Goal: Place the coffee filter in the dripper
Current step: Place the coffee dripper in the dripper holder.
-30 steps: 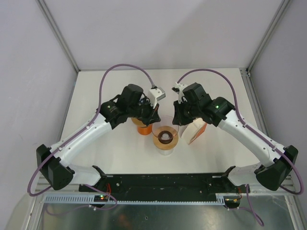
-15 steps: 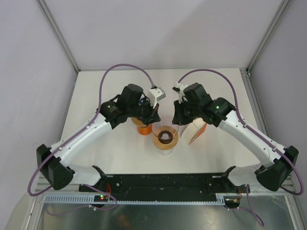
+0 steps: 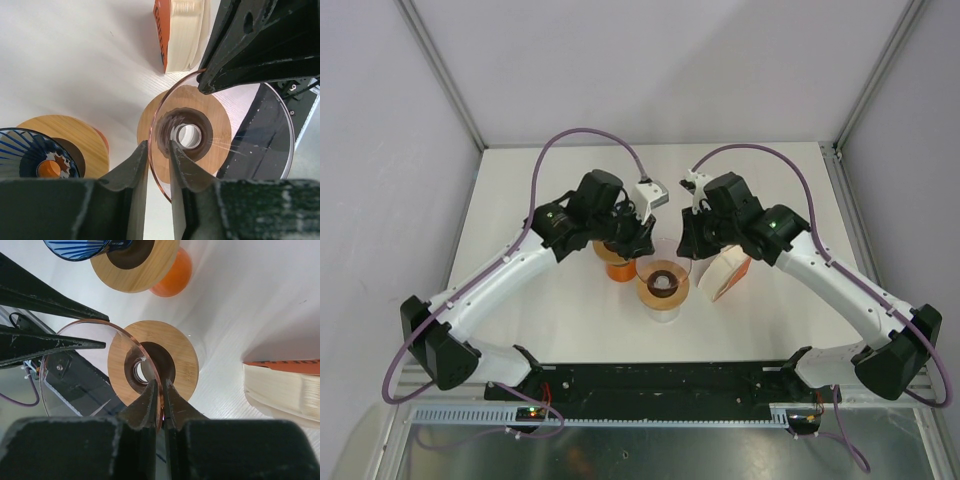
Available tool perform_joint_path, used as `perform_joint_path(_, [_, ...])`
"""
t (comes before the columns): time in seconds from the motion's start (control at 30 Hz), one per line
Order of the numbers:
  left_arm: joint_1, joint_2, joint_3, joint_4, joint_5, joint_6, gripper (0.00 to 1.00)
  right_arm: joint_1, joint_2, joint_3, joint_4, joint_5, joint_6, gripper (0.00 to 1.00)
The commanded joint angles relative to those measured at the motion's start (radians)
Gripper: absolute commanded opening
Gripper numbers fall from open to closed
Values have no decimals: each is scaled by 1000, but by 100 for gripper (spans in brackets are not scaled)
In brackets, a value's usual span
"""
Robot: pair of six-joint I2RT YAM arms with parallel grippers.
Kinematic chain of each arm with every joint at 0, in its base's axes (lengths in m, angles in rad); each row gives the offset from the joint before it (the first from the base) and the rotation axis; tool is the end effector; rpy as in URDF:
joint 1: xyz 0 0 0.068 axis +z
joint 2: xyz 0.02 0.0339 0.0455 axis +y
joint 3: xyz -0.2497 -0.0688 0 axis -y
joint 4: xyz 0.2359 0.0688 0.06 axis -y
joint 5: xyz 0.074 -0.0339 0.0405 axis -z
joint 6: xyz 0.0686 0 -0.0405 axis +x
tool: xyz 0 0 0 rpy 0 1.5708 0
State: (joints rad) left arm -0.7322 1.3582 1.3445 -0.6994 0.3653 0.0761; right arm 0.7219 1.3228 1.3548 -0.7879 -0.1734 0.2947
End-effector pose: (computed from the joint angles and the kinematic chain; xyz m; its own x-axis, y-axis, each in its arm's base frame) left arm 0.2130 -0.2244 0.3240 -0.4224 0.4751 -0.7719 0.8599 0.4793 -0.1755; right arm 0.2140 0.2042 0.3260 -0.7091 -0.2431 -0.6619 -0.5635 0.7597 0.3246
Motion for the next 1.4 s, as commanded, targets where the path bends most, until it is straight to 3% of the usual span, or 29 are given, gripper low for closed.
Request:
perform_joint_path(0.0, [-17,9,54,-25,55,12,29,-4,4,-4,82,40,-18,11])
perform_joint_path(0.23, [-16,31,84,-24,58,4,37,7,37,56,75,26,-35,17])
perform_joint_path(0.37, [-15,25,102,-24,44,11,42,10,44,88,56,45,-44,28])
perform_joint_path(0.73, [-2,11,129,-26,13,20,59,29,31,178,27,86,-70,64])
perform_joint_path(0.93, [21,-6,159,-25,-4,31,73,-3,-48,185,44,144,-92,96])
perform_joint_path(1.1, [36,-16,188,-25,-32,35,85,-84,-167,126,81,239,-78,99])
perform_joint_path(1.27, [67,-33,202,-24,-71,33,93,-143,-300,-52,237,332,-37,99])
perform_joint_path(1.37, [108,-52,189,-25,-96,31,95,-168,-347,-115,301,276,-40,99])
